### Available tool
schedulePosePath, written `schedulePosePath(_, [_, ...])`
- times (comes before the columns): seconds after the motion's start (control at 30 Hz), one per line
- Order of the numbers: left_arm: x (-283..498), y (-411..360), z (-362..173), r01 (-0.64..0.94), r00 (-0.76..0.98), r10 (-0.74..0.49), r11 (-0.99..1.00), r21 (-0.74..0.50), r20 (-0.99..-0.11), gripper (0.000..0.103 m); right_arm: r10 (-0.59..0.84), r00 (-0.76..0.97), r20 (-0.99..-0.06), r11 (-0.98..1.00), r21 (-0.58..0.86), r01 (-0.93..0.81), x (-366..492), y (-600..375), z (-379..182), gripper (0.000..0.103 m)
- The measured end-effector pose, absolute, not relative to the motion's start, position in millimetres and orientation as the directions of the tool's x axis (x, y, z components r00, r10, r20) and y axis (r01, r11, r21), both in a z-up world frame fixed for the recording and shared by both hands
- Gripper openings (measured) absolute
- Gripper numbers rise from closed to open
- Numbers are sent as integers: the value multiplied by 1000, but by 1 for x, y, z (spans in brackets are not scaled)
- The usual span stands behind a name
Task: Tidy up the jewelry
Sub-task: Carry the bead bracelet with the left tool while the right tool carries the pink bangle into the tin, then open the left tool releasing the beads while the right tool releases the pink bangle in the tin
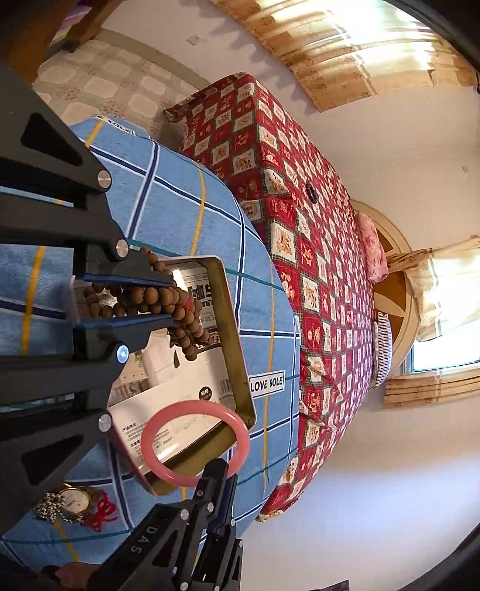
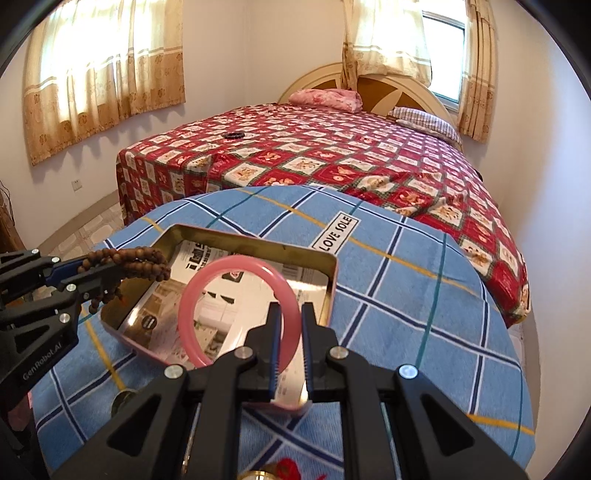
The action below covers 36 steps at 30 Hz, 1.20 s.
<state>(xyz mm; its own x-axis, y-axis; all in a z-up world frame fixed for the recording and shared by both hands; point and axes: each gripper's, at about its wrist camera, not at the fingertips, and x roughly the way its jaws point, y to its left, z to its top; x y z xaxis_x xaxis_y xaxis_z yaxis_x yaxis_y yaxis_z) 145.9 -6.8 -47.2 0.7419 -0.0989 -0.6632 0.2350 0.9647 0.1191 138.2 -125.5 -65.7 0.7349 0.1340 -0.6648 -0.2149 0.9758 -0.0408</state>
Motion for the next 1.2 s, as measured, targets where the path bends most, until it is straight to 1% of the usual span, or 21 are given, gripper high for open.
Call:
schedulePosePath(0.4, [172, -14, -63, 234, 719, -63, 960, 156, -692, 14, 114, 713, -692, 978, -50, -204, 159, -126, -79, 12])
schedulePosePath(0.87, [182, -20, -79, 238, 704, -37, 953, 186, -709, 15, 99, 697, -711, 974, -73, -212, 166, -121, -91, 12])
schedulePosePath(0.93, [181, -21, -80, 244, 705, -43, 952, 186, -708, 15, 99, 697, -710, 974, -73, -213, 167, -121, -92, 13])
schedulePosePath(1.0, [181, -22, -81, 244, 704, -37, 950, 193, -709, 18, 104, 697, -709, 974, -70, -217, 166, -120, -91, 17])
schedulePosePath(1.03, [180, -22, -81, 241, 707, -31, 950, 200, -707, 23, 106, 699, -707, 974, -69, -218, 166, -120, -92, 19])
schedulePosePath(1.07, [179, -21, -80, 237, 712, -25, 949, 206, -702, 35, 106, 702, -704, 974, -70, -216, 165, -120, -92, 19])
schedulePosePath(1.1, [178, -20, -78, 227, 719, -18, 951, 211, -695, 45, 109, 702, -703, 974, -65, -217, 164, -121, -91, 19])
schedulePosePath(1.13, [176, -19, -76, 210, 729, -6, 954, 216, -685, 64, 113, 702, -703, 974, -60, -217, 163, -122, -91, 19])
schedulePosePath(1.17, [172, -15, -73, 187, 746, 8, 957, 221, -666, 75, 116, 703, -702, 975, -54, -215, 162, -124, -91, 20])
schedulePosePath(1.2, [170, -13, -71, 182, 753, 6, 959, 217, -658, 75, 119, 705, -699, 976, -48, -212, 160, -126, -90, 22])
